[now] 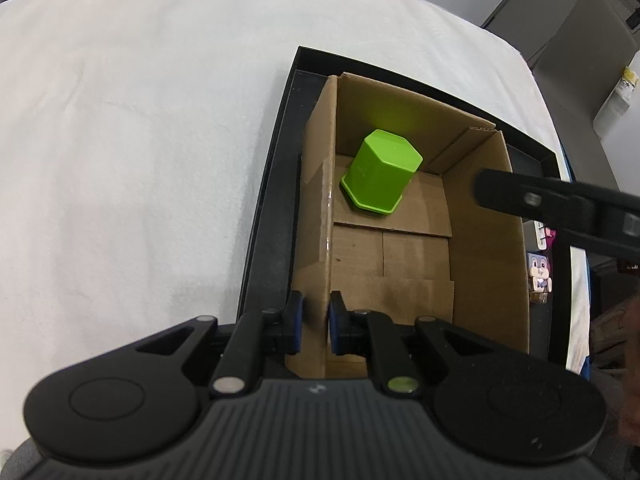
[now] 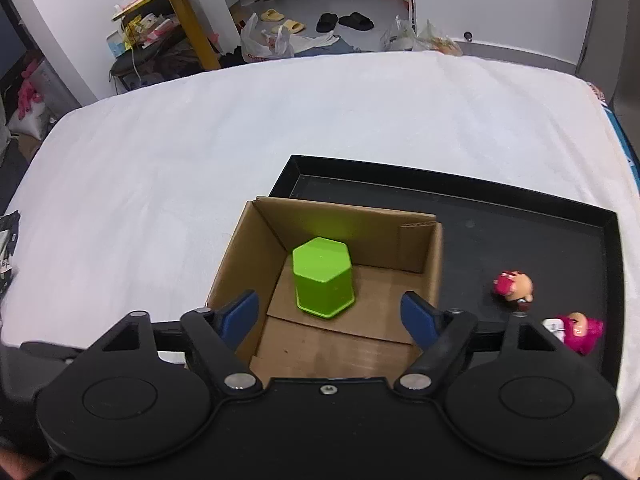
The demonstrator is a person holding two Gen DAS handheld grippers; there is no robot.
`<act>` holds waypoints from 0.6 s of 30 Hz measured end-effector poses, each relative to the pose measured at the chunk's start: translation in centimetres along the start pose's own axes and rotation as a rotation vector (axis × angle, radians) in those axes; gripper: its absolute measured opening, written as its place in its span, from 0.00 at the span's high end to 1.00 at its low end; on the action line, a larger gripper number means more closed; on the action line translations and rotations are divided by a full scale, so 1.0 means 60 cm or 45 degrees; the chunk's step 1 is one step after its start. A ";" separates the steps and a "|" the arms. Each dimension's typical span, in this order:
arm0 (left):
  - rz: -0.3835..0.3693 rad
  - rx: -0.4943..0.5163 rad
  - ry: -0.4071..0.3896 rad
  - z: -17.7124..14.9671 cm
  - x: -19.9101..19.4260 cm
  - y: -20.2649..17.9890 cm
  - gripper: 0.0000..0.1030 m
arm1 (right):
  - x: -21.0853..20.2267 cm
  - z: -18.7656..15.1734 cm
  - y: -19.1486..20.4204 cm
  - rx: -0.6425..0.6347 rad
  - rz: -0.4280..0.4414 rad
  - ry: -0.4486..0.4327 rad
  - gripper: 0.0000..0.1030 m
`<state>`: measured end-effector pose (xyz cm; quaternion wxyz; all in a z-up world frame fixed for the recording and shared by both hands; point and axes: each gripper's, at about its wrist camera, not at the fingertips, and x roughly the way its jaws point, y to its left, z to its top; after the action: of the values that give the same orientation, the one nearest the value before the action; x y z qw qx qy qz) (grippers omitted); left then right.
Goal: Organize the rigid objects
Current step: 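Open the right gripper to drop the green block into the box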
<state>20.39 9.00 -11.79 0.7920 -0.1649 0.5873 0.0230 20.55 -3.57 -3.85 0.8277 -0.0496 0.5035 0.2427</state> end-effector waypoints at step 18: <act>0.047 -0.054 -0.023 -0.001 -0.002 -0.002 0.89 | -0.077 -0.039 -0.093 0.064 0.030 -0.085 0.08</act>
<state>20.31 8.88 -11.68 0.7931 -0.1706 0.5824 0.0516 19.45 -10.84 -1.95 0.8421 -0.0147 0.4821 0.2413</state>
